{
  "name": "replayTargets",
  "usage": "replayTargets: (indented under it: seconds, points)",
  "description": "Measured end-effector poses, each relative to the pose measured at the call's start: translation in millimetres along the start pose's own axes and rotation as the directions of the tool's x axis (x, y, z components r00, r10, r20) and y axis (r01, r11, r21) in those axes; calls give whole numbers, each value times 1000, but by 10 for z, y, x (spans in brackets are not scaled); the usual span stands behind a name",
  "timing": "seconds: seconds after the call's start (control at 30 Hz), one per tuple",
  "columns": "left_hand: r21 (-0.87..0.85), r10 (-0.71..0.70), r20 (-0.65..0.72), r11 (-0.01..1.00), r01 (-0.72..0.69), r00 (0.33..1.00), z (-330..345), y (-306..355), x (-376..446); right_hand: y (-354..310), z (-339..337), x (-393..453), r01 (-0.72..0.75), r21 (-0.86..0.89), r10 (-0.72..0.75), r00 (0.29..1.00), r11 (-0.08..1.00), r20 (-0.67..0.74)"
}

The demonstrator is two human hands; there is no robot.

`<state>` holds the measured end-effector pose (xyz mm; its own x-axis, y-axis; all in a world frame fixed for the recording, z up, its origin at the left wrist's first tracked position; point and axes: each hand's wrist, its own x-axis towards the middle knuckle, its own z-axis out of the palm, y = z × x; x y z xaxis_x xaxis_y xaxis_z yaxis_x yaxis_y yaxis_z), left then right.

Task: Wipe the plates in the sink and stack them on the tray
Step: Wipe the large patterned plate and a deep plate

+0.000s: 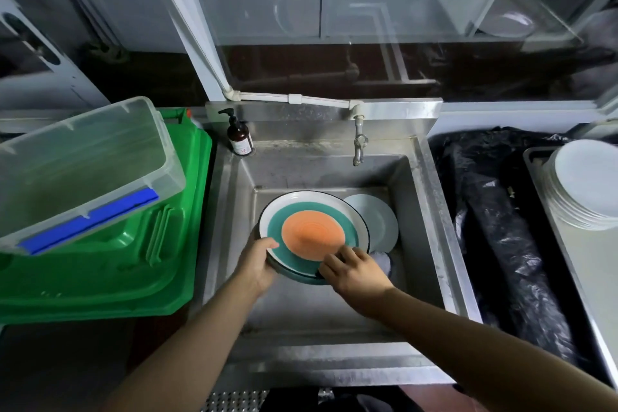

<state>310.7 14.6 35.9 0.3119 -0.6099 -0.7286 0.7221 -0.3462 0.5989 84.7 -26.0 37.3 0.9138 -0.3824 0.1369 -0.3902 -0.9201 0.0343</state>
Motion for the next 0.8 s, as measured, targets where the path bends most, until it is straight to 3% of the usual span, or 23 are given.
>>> replayTargets:
  seconds: [0.1, 0.2, 0.3, 0.5, 0.63, 0.73, 0.8]
  points:
    - [-38, 17, -91, 999, -21, 996, 298, -385, -203, -171, 6, 190, -141, -14, 141, 990, 990, 9]
    - [2, 48, -84, 999, -48, 995, 463, -561, -288, -243, 49, 231, -240, -6, 240, 969, 971, 64]
    - [66, -9, -72, 998, 13, 997, 284, -449, -211, -175, 93, 37, -169, 60, 164, 983, 984, 79]
    - [274, -111, 99, 958, 80, 989, -125, 125, -126, 283, 31, -315, 21, 87, -27, 997, 996, 77]
    - [153, 82, -48, 985, -73, 996, 87, -61, -146, -22, -155, 19, -45, 43, 42, 996, 998, 74]
    - [1, 53, -108, 999, -53, 993, 425, -439, -363, -242, -190, 333, -194, -13, 194, 971, 981, 141]
    - [14, 51, -110, 999, -50, 993, 479, -451, -394, -295, -176, 388, -247, 15, 240, 953, 969, 184]
